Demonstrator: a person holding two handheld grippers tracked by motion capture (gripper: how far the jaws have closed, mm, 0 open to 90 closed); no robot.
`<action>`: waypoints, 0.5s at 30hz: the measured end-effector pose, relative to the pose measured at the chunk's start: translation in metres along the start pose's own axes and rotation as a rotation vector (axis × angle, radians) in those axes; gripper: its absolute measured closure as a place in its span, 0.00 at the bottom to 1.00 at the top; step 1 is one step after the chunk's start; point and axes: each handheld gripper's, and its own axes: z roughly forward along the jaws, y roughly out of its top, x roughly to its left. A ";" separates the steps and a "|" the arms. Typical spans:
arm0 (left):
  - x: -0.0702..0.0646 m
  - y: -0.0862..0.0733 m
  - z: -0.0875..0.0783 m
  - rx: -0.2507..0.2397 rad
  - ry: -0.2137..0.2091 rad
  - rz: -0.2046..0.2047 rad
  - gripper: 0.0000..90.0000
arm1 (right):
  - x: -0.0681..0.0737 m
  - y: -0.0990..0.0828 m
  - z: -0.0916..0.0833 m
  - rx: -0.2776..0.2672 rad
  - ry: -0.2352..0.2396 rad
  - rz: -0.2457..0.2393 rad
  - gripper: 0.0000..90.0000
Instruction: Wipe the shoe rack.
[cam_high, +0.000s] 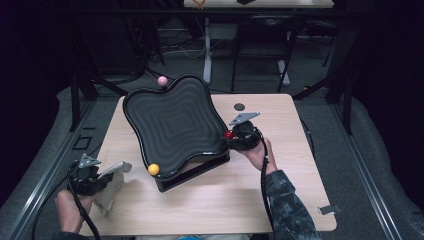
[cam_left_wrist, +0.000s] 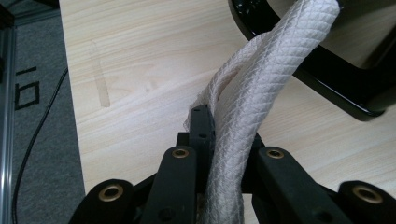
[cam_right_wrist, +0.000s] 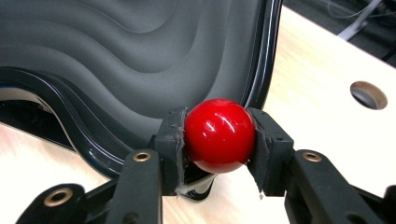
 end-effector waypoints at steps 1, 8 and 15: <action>0.000 0.000 0.000 -0.001 -0.001 0.001 0.91 | -0.003 -0.001 -0.001 0.005 0.014 0.000 0.67; -0.001 0.001 0.001 -0.022 -0.001 0.001 0.91 | -0.010 -0.004 -0.005 0.002 0.021 0.004 0.66; 0.001 0.004 0.001 -0.055 0.008 -0.019 0.91 | -0.010 -0.004 -0.001 -0.021 -0.007 0.023 0.66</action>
